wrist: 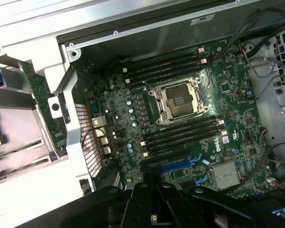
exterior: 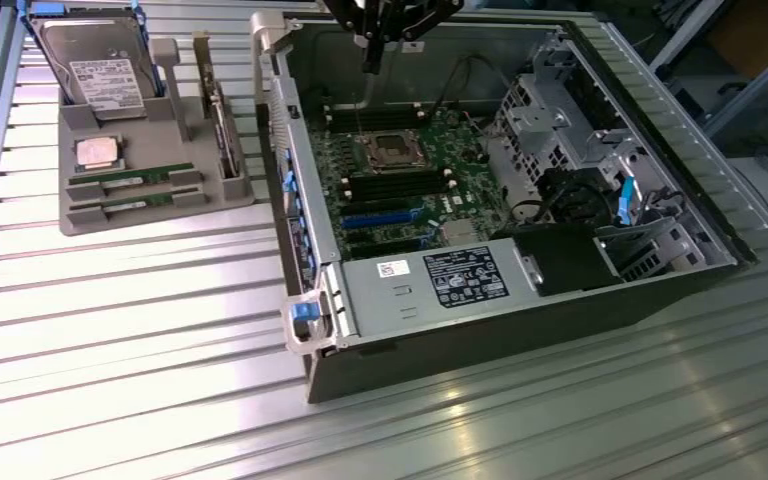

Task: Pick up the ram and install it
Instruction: 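Reach for the ram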

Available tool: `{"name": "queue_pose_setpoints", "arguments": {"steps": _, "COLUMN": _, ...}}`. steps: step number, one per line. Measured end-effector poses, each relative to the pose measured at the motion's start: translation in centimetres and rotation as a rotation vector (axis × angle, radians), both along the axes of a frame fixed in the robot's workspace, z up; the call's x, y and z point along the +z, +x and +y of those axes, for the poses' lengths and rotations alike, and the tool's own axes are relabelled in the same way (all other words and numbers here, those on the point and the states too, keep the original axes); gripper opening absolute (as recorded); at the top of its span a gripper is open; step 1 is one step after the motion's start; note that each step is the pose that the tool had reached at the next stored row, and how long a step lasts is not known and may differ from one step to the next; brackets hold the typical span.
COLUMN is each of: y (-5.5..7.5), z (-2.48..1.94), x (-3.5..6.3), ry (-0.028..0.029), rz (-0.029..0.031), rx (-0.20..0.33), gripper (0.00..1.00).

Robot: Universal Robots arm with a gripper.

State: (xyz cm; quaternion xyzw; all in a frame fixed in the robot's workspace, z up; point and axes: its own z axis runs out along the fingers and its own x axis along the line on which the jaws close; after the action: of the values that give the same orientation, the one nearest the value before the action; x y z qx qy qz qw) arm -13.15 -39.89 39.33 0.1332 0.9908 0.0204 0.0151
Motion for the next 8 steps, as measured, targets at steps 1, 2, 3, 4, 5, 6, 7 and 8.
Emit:
{"name": "queue_pose_setpoints", "arguments": {"steps": 1, "y": 0.00, "z": 0.00, "x": 0.00, "ry": 0.0000, "rz": 0.0000, "rx": 0.000, "gripper": 0.11}}
{"name": "queue_pose_setpoints", "arguments": {"steps": 2, "y": -0.01, "z": 0.00, "x": 0.00, "ry": 0.0000, "rz": 0.0000, "rx": 0.000, "gripper": 0.11}}
{"name": "queue_pose_setpoints", "arguments": {"steps": 3, "y": -0.03, "z": 0.00, "x": 0.00, "ry": 0.0000, "rz": 0.0000, "rx": 0.000, "gripper": 0.11}}
{"name": "queue_pose_setpoints", "arguments": {"steps": 4, "y": -0.05, "z": 0.00, "x": 0.00, "ry": 0.0000, "rz": 0.0000, "rx": 0.000, "gripper": 0.11}}
{"name": "queue_pose_setpoints", "arguments": {"steps": 5, "y": -0.06, "z": 0.00, "x": 0.00, "ry": -0.0001, "rz": 0.0000, "rx": 0.000, "gripper": 0.11}}
{"name": "queue_pose_setpoints", "arguments": {"steps": 6, "y": -0.06, "z": 0.00, "x": 0.00, "ry": -0.0001, "rz": 0.0000, "rx": 0.000, "gripper": 0.11}}
{"name": "queue_pose_setpoints", "arguments": {"steps": 7, "y": -0.07, "z": 0.00, "x": 0.00, "ry": 0.0000, "rz": 0.0000, "rx": 0.000, "gripper": 0.11}}
{"name": "queue_pose_setpoints", "arguments": {"steps": 8, "y": -0.08, "z": 0.00, "x": 0.00, "ry": 0.0000, "rz": 0.0000, "rx": 0.000, "gripper": 0.11}}
